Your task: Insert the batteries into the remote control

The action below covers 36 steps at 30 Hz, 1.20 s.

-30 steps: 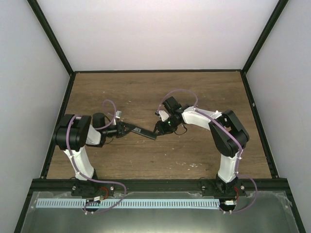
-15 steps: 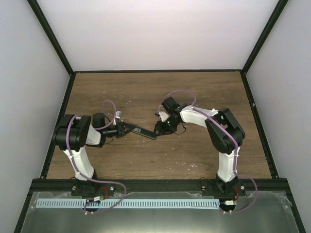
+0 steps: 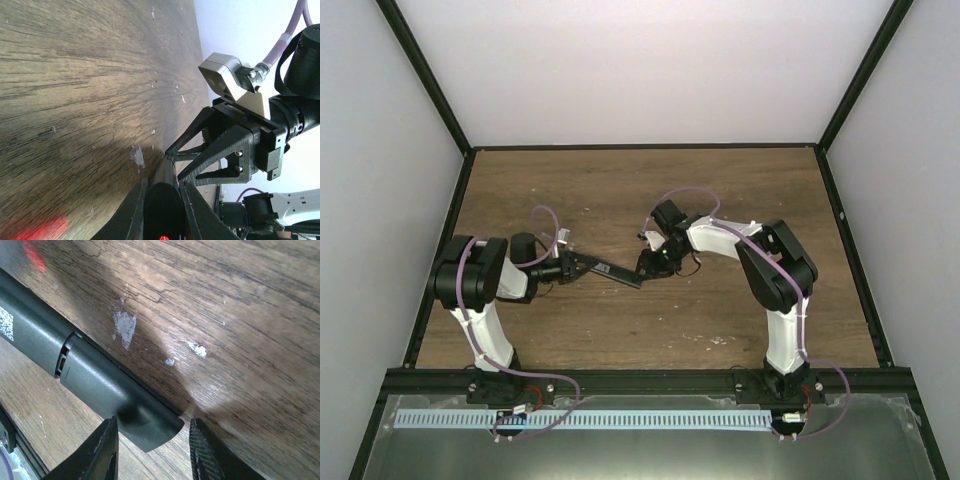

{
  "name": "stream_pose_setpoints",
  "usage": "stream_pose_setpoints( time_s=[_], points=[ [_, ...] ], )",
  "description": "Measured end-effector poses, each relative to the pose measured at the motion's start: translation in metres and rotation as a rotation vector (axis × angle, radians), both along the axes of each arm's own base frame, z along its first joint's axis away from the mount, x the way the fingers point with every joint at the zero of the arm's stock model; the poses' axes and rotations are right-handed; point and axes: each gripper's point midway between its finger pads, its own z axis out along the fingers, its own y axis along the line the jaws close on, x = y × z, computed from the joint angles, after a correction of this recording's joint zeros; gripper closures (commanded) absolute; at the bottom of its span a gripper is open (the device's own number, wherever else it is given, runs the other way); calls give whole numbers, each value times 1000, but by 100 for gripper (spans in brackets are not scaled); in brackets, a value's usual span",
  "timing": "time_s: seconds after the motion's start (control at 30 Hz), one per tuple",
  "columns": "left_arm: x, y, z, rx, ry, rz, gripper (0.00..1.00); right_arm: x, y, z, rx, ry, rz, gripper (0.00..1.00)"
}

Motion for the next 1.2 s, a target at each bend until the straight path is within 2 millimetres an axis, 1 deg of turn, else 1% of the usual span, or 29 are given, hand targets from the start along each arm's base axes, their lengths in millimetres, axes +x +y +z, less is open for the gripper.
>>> stream_pose_setpoints(
  time_s=[0.8, 1.2],
  points=[
    [0, 0, 0, 1, 1, 3, 100, 3, 10, -1, 42, 59, -12, 72],
    [0, 5, 1, -1, 1, 36, 100, 4, 16, -2, 47, 96, -47, 72]
  ],
)
